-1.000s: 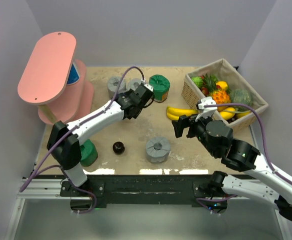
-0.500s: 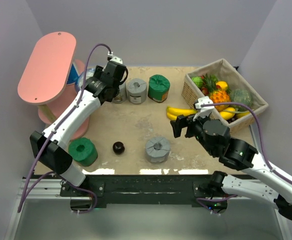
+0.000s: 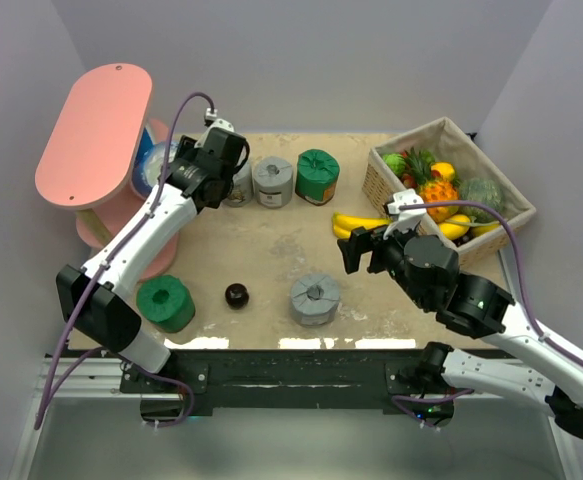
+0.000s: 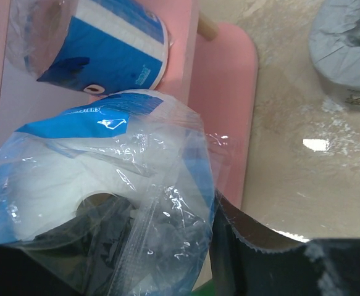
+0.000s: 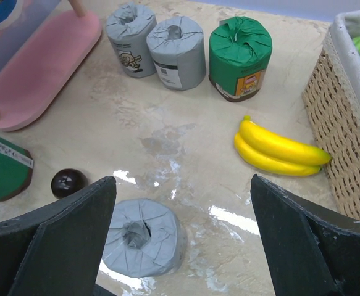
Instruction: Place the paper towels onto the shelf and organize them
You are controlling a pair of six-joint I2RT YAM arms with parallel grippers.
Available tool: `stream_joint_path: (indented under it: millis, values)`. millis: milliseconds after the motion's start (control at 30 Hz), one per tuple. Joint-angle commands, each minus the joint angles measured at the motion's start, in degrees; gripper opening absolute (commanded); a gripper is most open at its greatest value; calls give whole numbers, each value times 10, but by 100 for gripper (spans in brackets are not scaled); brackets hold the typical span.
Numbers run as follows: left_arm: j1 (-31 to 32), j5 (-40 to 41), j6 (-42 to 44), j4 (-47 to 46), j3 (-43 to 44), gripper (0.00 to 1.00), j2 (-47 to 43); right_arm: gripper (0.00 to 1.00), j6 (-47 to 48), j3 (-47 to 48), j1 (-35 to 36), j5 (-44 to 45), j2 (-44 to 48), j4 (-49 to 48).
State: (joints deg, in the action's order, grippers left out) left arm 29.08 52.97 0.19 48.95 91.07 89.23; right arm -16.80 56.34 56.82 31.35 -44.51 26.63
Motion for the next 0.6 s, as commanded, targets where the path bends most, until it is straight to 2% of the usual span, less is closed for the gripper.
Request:
stream_joint_path:
  millis: [0, 200, 433, 567]
  values:
    - [-23, 50, 18, -33, -5, 35, -30, 93, 11, 32, -1, 0, 6, 11]
    - [-40, 59, 24, -43, -19, 42, -30, 93, 11, 36, 0, -2, 5, 12]
    - [-41, 72, 34, -50, -14, 62, -27, 93, 12, 42, -1, -6, -5, 11]
    - [-40, 67, 29, -37, 10, 66, -23, 93, 13, 44, -1, -4, -6, 13]
